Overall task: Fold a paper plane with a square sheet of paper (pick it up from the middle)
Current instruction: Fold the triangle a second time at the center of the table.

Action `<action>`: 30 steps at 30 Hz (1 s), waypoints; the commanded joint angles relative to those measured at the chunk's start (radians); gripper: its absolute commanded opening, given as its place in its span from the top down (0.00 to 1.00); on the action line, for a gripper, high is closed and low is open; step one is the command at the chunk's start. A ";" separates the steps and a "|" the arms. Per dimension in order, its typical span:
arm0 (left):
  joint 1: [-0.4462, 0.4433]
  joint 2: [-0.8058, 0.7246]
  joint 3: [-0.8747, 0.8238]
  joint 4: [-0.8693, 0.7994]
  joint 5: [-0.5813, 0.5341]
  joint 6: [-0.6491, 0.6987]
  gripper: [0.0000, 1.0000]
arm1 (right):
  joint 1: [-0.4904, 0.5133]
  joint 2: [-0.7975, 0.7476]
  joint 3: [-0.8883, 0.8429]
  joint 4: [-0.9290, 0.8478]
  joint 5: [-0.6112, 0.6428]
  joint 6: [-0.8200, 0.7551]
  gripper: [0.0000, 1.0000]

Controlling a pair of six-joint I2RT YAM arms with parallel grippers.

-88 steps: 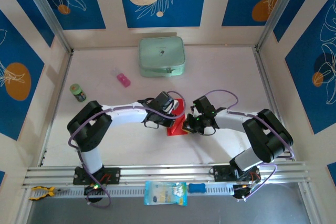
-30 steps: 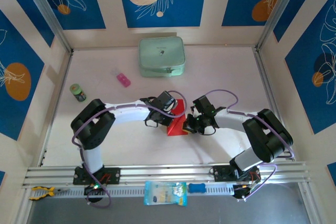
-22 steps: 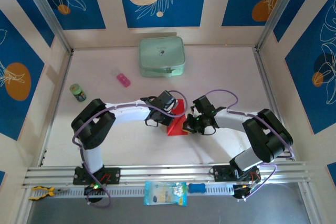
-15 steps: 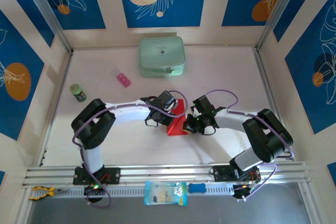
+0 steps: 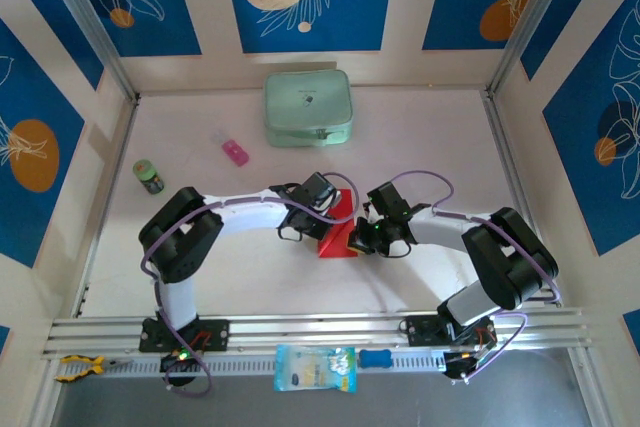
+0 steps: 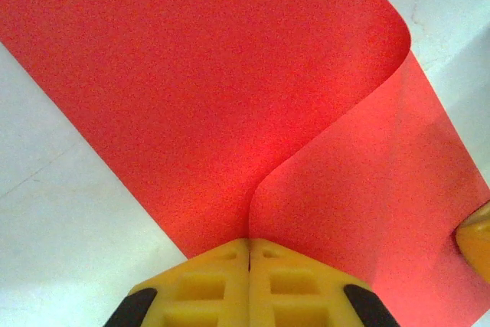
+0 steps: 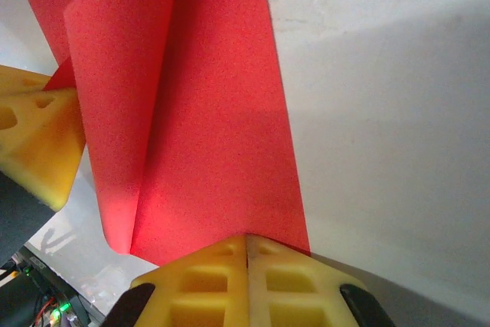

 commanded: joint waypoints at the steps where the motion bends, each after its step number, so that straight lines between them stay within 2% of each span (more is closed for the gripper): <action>1: 0.013 0.007 0.021 -0.010 0.022 0.016 0.99 | 0.001 0.006 -0.007 -0.088 0.016 -0.015 0.96; 30: 0.012 -0.005 0.029 -0.016 -0.006 0.013 0.98 | -0.001 0.008 -0.010 -0.094 0.015 -0.019 0.96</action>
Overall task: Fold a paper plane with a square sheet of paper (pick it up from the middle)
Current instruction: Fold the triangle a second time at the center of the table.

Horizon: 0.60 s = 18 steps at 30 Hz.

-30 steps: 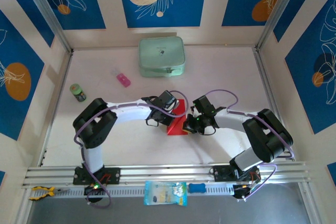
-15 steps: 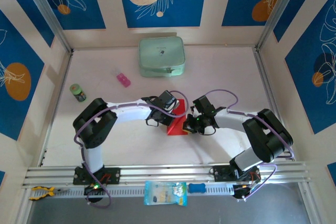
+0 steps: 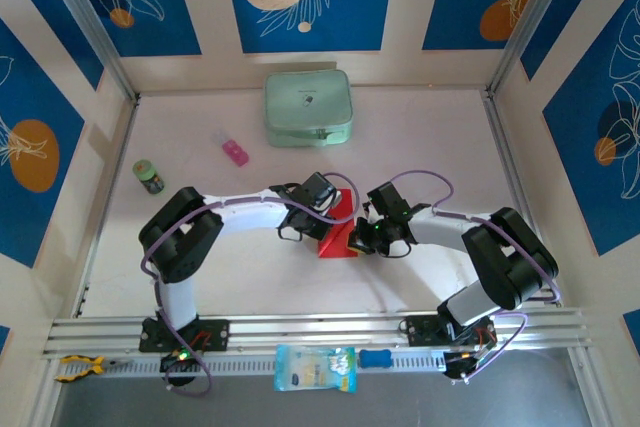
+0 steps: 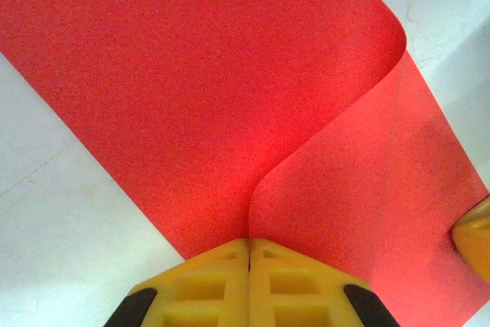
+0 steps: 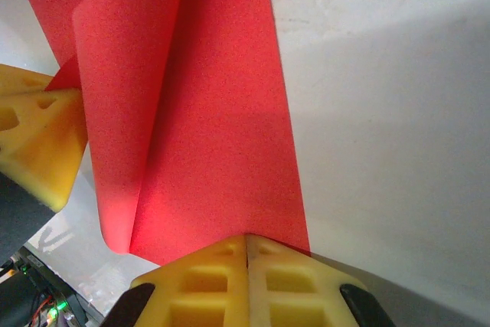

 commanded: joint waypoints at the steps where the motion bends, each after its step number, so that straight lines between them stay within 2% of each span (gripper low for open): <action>1: 0.013 -0.007 0.026 -0.014 -0.010 0.010 0.98 | -0.001 0.009 -0.010 -0.093 0.016 -0.012 0.96; 10: 0.012 -0.019 0.023 -0.002 0.014 0.009 0.98 | -0.003 0.012 -0.010 -0.095 0.014 -0.014 0.96; 18: 0.014 -0.049 0.006 0.006 -0.051 -0.003 1.00 | -0.002 0.010 -0.010 -0.099 0.013 -0.015 0.96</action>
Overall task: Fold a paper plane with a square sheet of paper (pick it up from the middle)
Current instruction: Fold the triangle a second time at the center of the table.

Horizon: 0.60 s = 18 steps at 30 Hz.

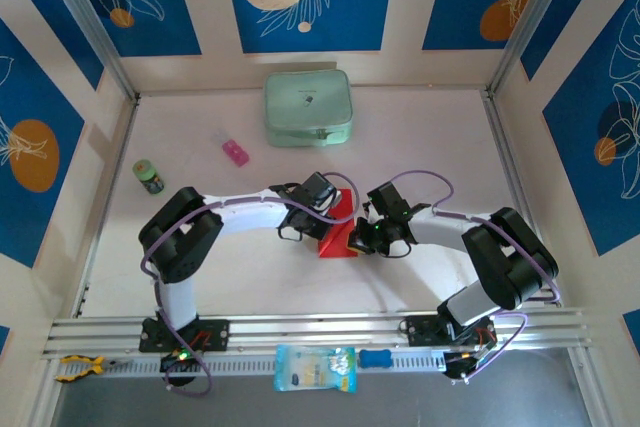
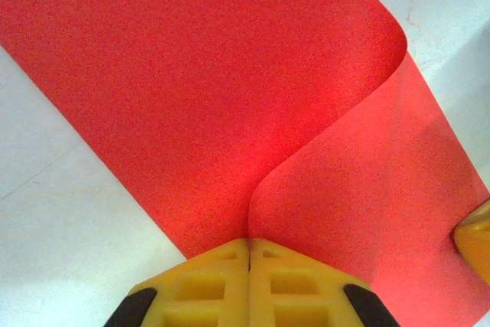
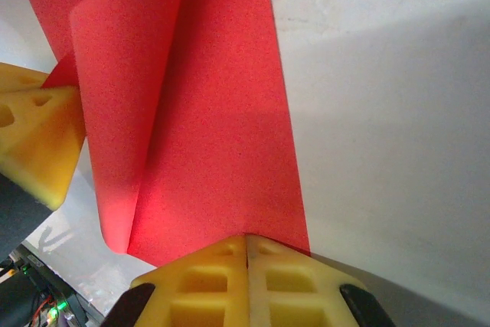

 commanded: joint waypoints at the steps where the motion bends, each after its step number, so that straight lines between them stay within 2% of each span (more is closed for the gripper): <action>1: 0.014 -0.057 -0.005 0.018 -0.044 -0.005 0.99 | -0.002 0.008 -0.010 -0.099 0.014 -0.015 0.96; 12: 0.018 -0.015 0.019 0.007 0.044 0.014 0.98 | -0.004 0.006 -0.015 -0.095 0.010 -0.016 0.96; 18: 0.017 0.004 0.031 0.001 0.047 0.016 0.98 | -0.004 0.006 -0.015 -0.095 0.010 -0.016 0.96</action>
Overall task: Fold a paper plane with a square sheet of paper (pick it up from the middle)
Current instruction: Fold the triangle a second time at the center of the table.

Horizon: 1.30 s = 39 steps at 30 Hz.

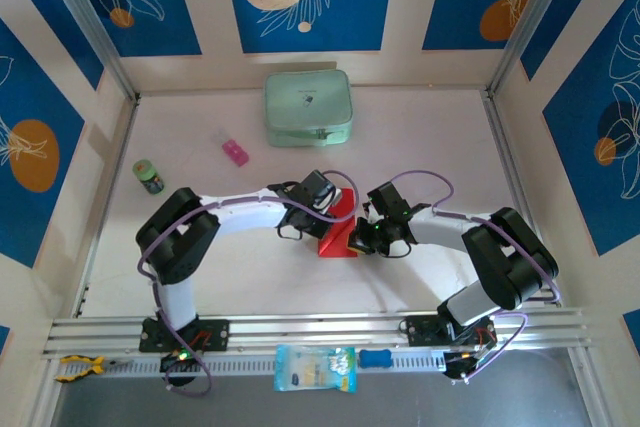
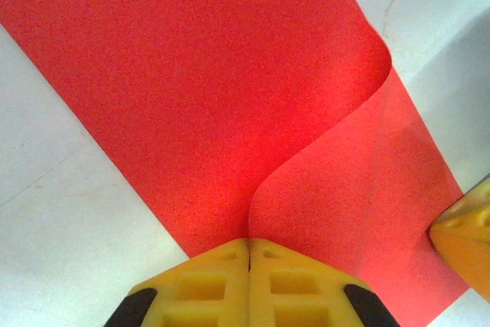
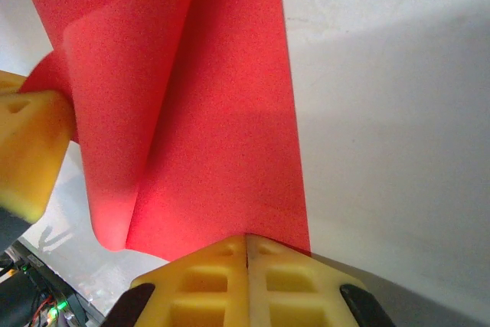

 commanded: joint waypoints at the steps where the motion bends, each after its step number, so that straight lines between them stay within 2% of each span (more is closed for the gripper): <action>1: 0.014 0.018 0.031 -0.005 0.012 0.013 0.98 | -0.004 0.006 -0.015 -0.094 0.011 -0.017 0.96; 14: 0.014 0.029 0.041 -0.011 -0.034 0.010 0.98 | -0.008 0.003 -0.020 -0.093 0.009 -0.016 0.96; 39: 0.015 0.069 0.042 -0.016 -0.009 0.004 0.98 | -0.012 -0.004 -0.015 -0.085 -0.001 -0.021 0.96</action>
